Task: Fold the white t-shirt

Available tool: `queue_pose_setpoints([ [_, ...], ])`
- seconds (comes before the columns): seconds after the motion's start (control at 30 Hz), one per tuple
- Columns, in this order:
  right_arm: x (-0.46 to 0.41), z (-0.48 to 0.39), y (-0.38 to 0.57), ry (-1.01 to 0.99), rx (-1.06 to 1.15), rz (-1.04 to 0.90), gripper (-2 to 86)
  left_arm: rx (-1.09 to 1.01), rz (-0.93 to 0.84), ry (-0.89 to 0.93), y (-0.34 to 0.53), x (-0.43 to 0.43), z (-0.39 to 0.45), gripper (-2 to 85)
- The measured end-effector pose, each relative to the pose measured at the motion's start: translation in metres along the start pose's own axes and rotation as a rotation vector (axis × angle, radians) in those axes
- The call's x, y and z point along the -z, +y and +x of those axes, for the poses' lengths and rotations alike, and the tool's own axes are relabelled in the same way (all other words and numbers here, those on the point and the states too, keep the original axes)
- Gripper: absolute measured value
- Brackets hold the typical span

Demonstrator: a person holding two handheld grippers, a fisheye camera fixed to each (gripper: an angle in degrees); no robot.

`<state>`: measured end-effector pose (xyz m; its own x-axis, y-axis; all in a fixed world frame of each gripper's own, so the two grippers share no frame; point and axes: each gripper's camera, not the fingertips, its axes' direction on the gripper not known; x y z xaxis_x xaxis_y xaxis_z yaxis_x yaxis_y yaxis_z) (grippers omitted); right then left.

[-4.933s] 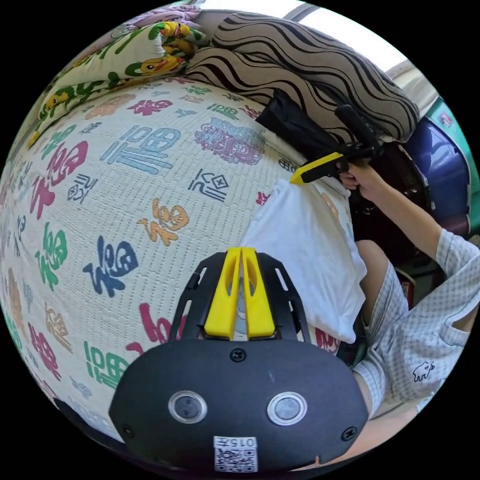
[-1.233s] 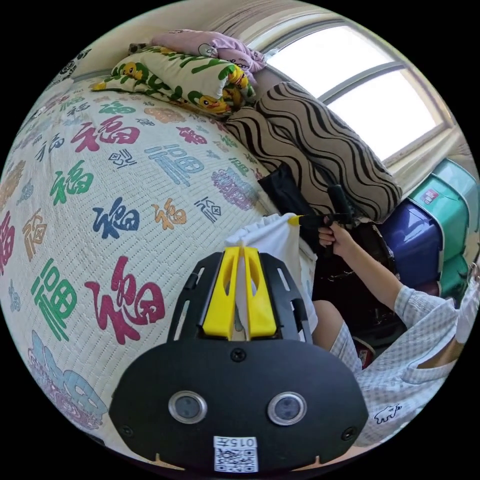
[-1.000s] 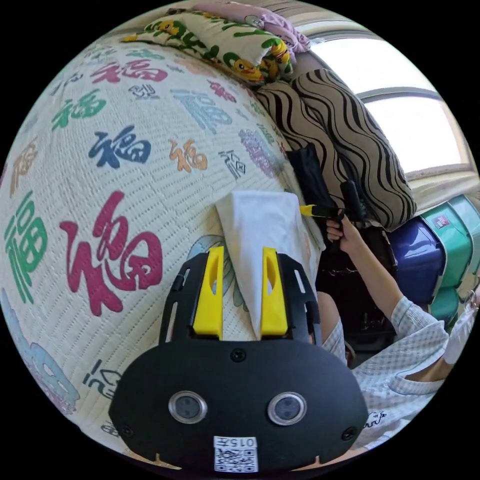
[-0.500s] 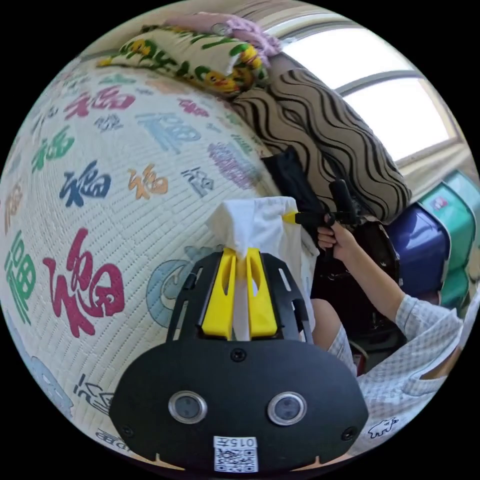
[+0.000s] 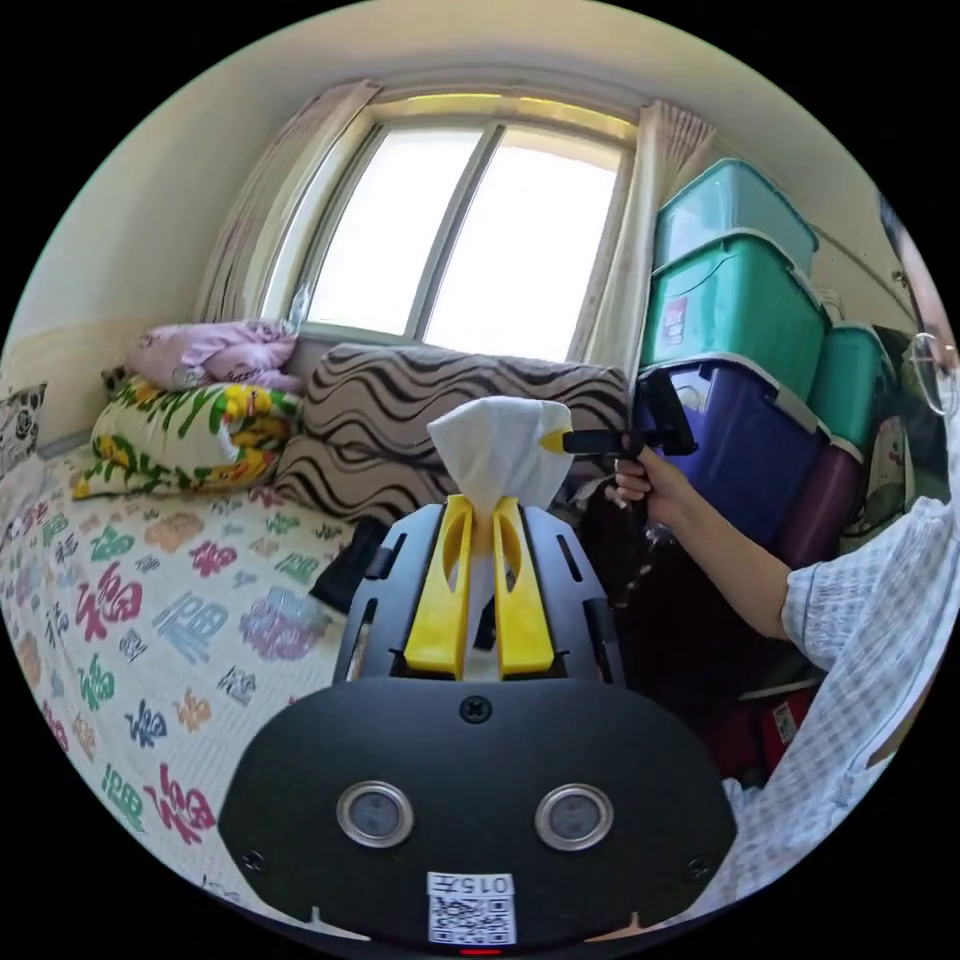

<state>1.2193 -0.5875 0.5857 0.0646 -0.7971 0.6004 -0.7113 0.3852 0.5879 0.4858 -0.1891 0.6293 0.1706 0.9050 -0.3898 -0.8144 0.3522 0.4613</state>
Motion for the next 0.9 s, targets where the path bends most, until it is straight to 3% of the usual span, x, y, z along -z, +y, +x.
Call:
queue_pose_setpoints([
  [0.17, 0.064, -0.002, -0.053, 0.212, 0.007, 0.045, 1.1, 0.010, 0.123, 0.114, -0.060, -0.042, 0.031, 0.8],
  [0.3, 0.047, 0.021, -0.097, 0.255, 0.001, -0.026, 1.1, 0.059, 0.172, 0.119, -0.079, -0.073, 0.028, 0.7],
  [0.5, -0.097, 0.096, -0.124, 0.200, -0.105, -0.300, 1.5, 0.255, 0.129, -0.021, -0.047, -0.147, -0.039, 0.9],
  [0.63, -0.209, 0.141, -0.093, 0.185, -0.287, -0.445, 2.5, 0.373, -0.055, -0.238, 0.008, -0.208, -0.115, 1.7],
  [0.7, -0.235, 0.147, -0.080, 0.154, -0.328, -0.432, 3.4, 0.406, -0.161, -0.289, 0.022, -0.225, -0.144, 2.4],
  [0.9, -0.247, 0.138, -0.079, 0.204, -0.376, -0.295, 6.8, 0.404, -0.195, -0.281, 0.012, -0.224, -0.185, 5.6],
])
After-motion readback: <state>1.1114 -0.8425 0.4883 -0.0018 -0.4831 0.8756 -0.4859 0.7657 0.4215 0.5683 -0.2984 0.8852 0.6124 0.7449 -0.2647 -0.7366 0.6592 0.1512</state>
